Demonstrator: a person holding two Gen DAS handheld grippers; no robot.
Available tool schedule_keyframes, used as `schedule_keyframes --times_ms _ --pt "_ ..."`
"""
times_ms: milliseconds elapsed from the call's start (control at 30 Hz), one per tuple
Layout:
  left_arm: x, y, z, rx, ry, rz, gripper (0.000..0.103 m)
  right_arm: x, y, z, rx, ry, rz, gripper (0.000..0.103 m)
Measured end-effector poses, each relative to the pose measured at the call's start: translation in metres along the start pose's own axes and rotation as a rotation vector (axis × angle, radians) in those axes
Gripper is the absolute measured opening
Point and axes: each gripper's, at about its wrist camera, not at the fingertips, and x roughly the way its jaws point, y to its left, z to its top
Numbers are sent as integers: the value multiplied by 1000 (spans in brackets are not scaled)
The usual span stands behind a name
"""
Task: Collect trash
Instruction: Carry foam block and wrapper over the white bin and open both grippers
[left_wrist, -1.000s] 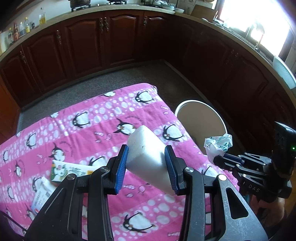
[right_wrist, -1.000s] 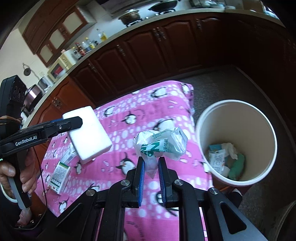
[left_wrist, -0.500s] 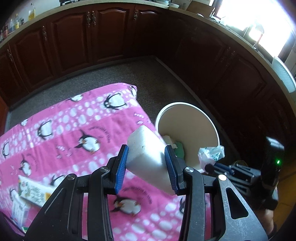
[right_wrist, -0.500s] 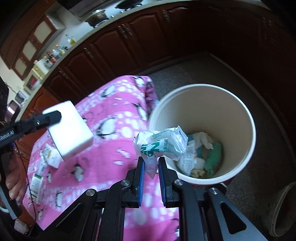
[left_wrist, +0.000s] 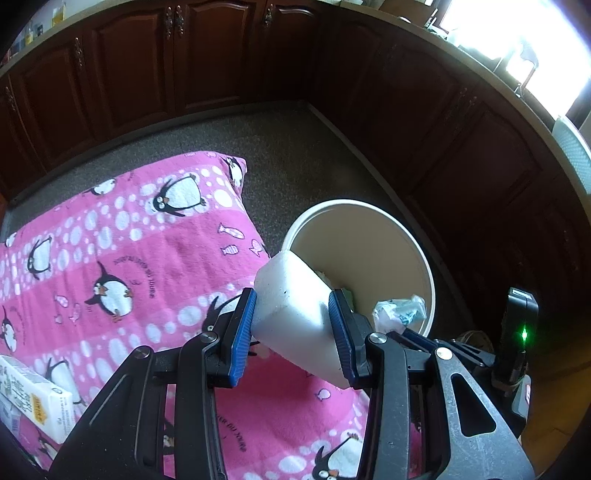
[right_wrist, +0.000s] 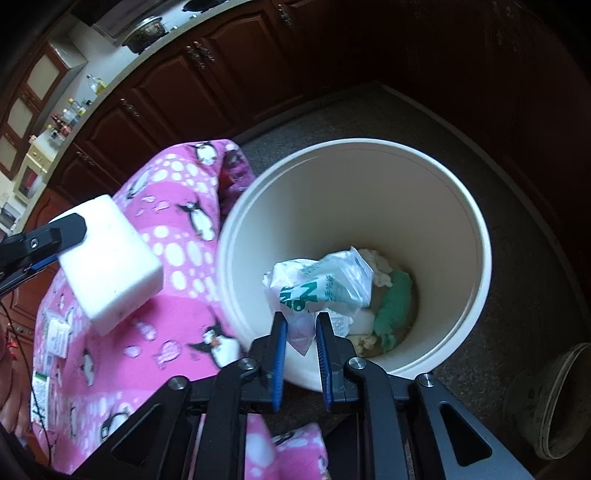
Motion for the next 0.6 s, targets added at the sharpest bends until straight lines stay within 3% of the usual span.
schedule_keyframes --times_ms 67,600 --pt "6 0 2 -5 1 1 38 -3 -5 0 23 -12 -4 37" --pt "39 -17 1 17 11 25 39 -39 -12 -11 90 -72 44 44"
